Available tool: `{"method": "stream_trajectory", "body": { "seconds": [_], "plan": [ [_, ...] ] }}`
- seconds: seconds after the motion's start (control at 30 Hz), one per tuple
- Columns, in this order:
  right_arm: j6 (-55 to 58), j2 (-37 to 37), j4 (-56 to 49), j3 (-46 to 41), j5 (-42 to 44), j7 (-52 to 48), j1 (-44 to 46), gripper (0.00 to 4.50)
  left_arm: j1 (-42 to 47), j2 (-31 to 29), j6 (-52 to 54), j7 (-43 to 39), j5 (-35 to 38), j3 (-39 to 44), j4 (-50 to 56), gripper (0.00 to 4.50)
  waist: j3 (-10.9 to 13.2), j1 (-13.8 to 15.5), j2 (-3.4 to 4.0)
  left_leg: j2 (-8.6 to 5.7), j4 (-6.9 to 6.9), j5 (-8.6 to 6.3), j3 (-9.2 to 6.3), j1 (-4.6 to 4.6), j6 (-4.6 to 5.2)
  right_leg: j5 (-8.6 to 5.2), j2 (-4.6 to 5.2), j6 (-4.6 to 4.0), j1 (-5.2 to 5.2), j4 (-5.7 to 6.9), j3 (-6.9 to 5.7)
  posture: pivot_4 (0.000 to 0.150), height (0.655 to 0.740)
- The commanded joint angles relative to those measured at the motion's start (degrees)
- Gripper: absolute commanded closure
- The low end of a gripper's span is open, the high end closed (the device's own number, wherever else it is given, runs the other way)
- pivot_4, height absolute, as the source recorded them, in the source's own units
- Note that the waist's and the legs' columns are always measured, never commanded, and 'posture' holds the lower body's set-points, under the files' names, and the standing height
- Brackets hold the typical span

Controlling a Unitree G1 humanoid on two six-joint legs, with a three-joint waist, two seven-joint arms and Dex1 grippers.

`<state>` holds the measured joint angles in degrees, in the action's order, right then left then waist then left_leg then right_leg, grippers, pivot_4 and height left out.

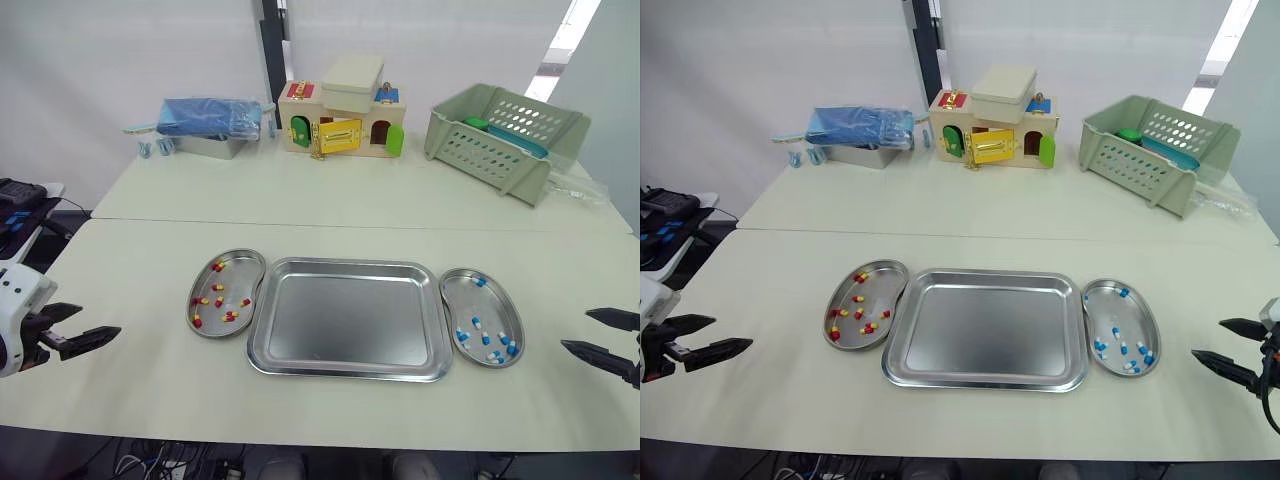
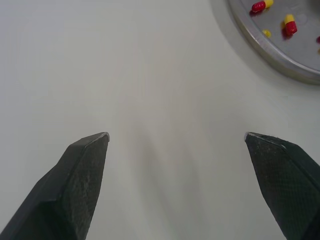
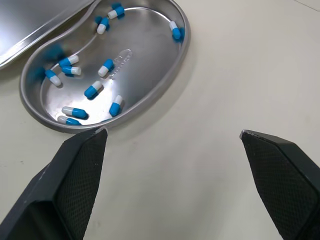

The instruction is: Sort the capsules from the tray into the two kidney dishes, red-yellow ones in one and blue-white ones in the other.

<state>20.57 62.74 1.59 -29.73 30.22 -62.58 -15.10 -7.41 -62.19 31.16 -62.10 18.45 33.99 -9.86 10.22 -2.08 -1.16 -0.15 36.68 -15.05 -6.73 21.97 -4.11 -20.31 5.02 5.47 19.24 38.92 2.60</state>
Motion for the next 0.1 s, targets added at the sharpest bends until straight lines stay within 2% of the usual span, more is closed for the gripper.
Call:
{"method": "stream_trajectory", "body": {
  "seconds": [0.03, 0.1],
  "plan": [
    [-1.42, 1.11, 2.25, 1.02, -1.90, -1.64, 3.68, 0.00, -1.33, 0.25, -1.26, 0.51, 0.35, 3.19, -0.07, 0.01, 0.01, -0.04, 0.02, 0.01, 0.00, 0.00, 0.00, 0.00, 0.00, 0.00, 0.00, 0.00, 0.01, 0.01, -0.01, 0.150, 0.7400],
    [-1.90, 0.95, 3.26, 1.86, -3.01, -2.26, 5.39, 0.00, -2.03, 0.43, -1.82, 1.09, 0.23, 3.55, -0.15, 0.01, 0.02, -0.09, 0.03, 0.01, 0.00, 0.00, 0.00, 0.00, 0.00, 0.00, 0.00, 0.00, 0.01, 0.02, 0.00, 0.150, 0.7400]
  ]
}}
